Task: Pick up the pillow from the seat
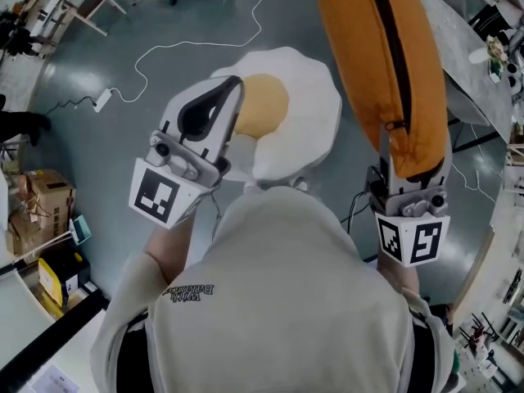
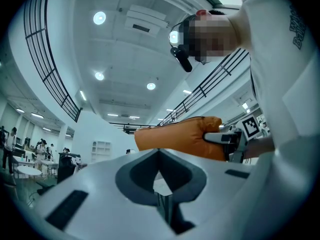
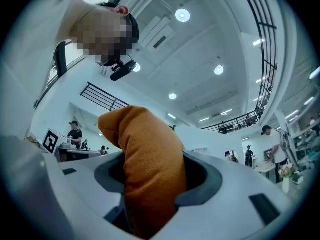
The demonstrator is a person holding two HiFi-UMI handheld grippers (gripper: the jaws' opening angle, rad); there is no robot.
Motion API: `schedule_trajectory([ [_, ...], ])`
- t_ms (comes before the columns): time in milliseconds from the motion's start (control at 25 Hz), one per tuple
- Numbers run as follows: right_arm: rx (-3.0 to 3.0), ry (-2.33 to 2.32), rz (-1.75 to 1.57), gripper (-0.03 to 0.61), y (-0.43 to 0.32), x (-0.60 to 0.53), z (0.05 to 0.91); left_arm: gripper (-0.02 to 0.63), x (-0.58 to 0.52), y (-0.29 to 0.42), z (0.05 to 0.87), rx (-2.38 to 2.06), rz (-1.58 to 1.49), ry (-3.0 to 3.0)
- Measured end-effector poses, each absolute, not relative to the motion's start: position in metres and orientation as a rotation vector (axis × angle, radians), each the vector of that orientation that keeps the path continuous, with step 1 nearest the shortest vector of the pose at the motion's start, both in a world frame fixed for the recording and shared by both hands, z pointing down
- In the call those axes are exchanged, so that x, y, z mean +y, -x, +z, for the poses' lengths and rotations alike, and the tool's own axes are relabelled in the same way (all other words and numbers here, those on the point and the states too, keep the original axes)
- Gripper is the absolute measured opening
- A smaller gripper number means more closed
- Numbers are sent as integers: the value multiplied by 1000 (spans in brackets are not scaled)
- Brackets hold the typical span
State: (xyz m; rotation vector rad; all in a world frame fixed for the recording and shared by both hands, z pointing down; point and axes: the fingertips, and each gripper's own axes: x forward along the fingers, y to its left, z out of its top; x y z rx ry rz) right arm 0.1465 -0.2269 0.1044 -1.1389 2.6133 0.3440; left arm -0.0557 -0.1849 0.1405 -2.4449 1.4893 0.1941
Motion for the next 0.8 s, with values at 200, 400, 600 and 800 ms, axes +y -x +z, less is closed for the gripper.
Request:
schedule_trajectory([
  [200,2620,1131,340,258,-146,-228,105,9,-186,54,140,1492,195,2445],
  [400,2627,1138,348,259,-150,-228,105,9,-188,49,143,1499,182,2455],
  [600,2633,1151,341,259,-152,-227,105,9,-188,52,147,1519,187,2468],
  [800,2636,1149,314,259,-154,-233,108,9,-194,50,150,1524,189,2483],
])
